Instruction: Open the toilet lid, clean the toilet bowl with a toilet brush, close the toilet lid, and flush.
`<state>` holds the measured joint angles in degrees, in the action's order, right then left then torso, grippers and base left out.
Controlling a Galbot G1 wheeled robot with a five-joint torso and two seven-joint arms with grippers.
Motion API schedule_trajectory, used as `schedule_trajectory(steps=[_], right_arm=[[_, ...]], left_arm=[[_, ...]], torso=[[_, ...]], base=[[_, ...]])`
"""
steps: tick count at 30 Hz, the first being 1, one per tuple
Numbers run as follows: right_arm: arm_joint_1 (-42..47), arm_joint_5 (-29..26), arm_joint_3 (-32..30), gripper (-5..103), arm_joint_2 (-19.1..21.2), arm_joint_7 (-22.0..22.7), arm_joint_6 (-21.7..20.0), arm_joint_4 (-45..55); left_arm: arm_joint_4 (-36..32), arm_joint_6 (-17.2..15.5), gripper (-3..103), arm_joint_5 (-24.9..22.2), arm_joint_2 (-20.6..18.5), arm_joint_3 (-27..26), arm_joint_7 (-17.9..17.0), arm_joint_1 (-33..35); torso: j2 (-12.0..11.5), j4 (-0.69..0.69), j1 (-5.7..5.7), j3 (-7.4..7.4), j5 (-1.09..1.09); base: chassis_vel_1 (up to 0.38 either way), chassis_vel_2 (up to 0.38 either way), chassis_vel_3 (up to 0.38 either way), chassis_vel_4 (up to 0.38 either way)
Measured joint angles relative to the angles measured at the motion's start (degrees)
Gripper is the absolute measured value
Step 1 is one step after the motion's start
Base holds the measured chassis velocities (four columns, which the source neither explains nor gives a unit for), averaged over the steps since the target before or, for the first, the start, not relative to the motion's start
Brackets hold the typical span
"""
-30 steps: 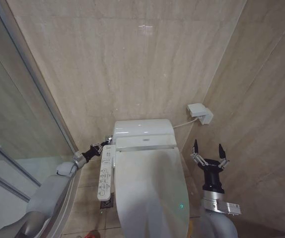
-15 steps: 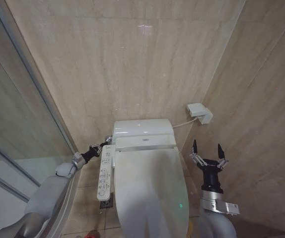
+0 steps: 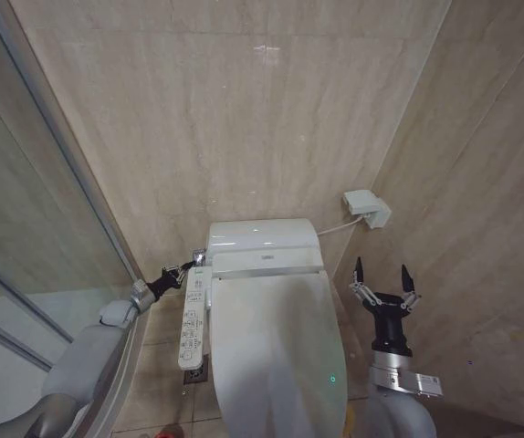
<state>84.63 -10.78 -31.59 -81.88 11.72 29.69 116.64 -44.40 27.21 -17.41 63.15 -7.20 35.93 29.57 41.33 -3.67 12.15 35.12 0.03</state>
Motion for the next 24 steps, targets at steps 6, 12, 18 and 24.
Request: schedule_trajectory(steps=[6,12,18,24], right_arm=[[0.08,0.03,-0.01,100,-0.03,-0.02,0.00,0.05],[0.52,0.05,-0.16,100,-0.08,-0.03,0.01,0.43],[0.66,0.18,-0.15,100,-0.22,-0.04,0.01,0.60],[0.90,0.29,-0.16,100,-0.13,-0.05,0.01,0.67]], left_arm=[[0.16,-0.01,0,-0.11,0.26,-0.05,-0.03,0.07],[-5.46,-1.42,0,-2.91,-0.71,-1.71,-7.04,2.50],[-24.11,-10.39,0,-8.98,-5.14,-5.03,-23.85,11.44],[-40.99,-17.78,10,-12.40,-7.82,-9.06,-32.99,20.81]], torso=[[0.00,0.01,0.00,0.00,0.00],[-0.01,-0.02,0.00,0.01,-0.02],[-0.01,0.02,0.00,0.00,-0.01],[-0.01,-0.02,0.00,-0.01,0.00]], base=[[0.000,0.000,0.000,0.000],[0.000,0.000,0.000,0.000],[0.000,0.000,0.000,0.000],[0.000,0.000,0.000,0.000]])
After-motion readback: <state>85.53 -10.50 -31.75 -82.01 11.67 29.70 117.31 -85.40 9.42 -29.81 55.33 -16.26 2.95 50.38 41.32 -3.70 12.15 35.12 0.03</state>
